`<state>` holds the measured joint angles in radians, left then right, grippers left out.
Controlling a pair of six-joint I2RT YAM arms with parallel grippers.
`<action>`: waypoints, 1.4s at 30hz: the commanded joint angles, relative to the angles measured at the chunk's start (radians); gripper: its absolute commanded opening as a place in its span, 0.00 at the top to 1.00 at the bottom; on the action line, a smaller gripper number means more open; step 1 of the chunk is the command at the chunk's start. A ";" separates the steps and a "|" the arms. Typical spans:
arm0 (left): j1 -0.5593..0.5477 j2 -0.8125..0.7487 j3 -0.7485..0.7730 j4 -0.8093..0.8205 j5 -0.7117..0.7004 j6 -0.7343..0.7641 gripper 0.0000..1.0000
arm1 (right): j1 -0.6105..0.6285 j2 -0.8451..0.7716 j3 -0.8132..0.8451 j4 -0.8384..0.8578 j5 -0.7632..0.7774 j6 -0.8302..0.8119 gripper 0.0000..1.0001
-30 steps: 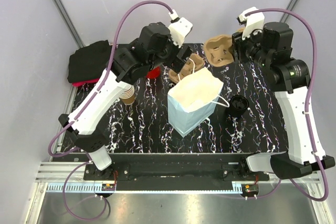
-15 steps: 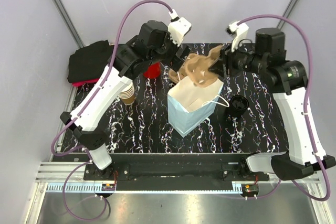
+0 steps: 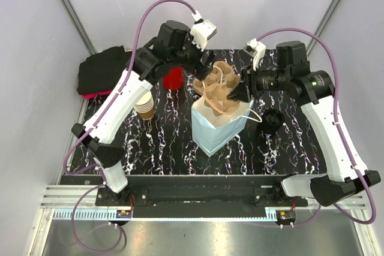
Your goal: Pack the takeout coffee
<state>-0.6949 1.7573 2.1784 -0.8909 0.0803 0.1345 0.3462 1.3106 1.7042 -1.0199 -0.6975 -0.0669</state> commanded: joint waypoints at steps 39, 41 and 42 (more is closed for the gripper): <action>0.015 -0.025 -0.134 0.087 0.202 -0.021 0.39 | 0.097 0.055 -0.184 0.133 0.309 -0.036 0.65; 0.015 -0.030 -0.138 0.089 0.207 -0.024 0.39 | 0.106 0.055 -0.198 0.138 0.317 -0.036 0.65; 0.015 -0.032 -0.141 0.090 0.207 -0.024 0.39 | 0.111 0.055 -0.205 0.144 0.320 -0.034 0.65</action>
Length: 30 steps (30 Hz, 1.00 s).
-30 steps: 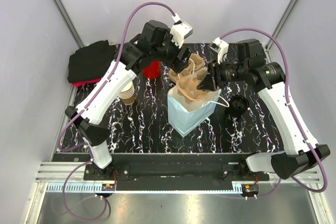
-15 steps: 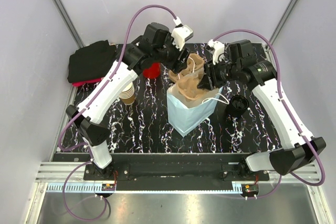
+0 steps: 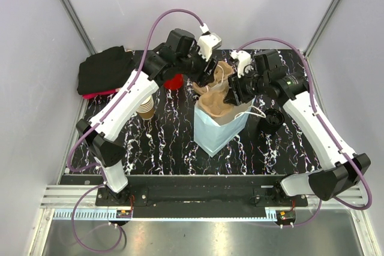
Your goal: Pack the takeout coffee
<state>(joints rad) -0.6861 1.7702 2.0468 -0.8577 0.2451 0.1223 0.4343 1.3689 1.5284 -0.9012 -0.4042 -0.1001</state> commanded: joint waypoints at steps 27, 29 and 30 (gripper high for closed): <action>0.007 -0.075 -0.060 0.074 0.052 -0.027 0.66 | 0.047 -0.079 -0.142 0.159 0.036 -0.067 0.65; 0.005 -0.075 -0.062 0.075 0.052 -0.027 0.68 | 0.046 -0.082 -0.123 0.153 0.050 -0.075 0.65; 0.005 -0.075 -0.062 0.077 0.052 -0.027 0.69 | 0.046 -0.082 -0.108 0.150 0.067 -0.079 0.65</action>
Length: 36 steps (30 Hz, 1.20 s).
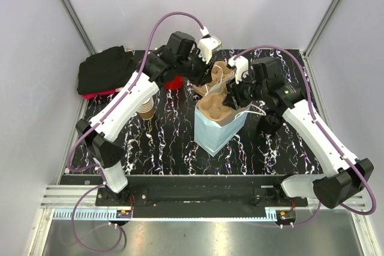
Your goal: Pack the takeout coffee
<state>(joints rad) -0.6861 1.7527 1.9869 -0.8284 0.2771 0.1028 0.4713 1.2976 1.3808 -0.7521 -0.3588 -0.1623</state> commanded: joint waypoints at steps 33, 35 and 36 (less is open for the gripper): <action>0.005 -0.053 -0.013 0.048 0.028 -0.018 0.81 | 0.007 -0.012 0.124 -0.033 -0.206 0.050 0.64; 0.007 -0.053 -0.011 0.048 0.030 -0.022 0.81 | 0.007 -0.012 0.142 -0.036 -0.198 0.050 0.64; 0.007 -0.052 -0.013 0.048 0.031 -0.023 0.82 | 0.007 -0.011 0.150 -0.041 -0.194 0.046 0.64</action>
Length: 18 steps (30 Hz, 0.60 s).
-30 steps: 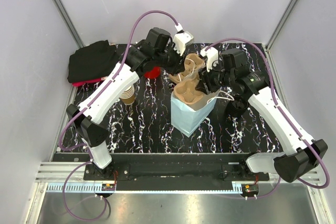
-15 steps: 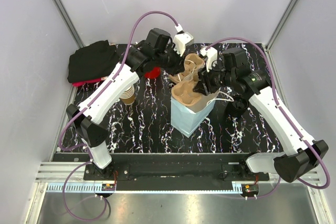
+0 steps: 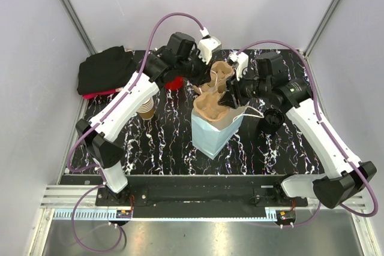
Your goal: Pack the takeout coffee
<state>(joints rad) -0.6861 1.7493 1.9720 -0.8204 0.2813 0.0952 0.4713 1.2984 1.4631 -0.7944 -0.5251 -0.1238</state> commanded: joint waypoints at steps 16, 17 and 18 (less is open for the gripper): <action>0.007 -0.051 0.001 0.040 0.022 -0.014 0.82 | 0.006 -0.017 -0.001 0.000 -0.137 0.018 0.64; 0.005 -0.051 0.001 0.040 0.022 -0.015 0.82 | 0.006 -0.019 -0.006 0.001 -0.144 0.019 0.64; 0.007 -0.051 -0.001 0.040 0.021 -0.014 0.83 | 0.004 -0.019 -0.015 0.001 -0.150 0.018 0.64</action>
<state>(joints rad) -0.6861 1.7493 1.9720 -0.8204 0.2817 0.0856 0.4717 1.2980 1.4685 -0.8131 -0.6178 -0.1184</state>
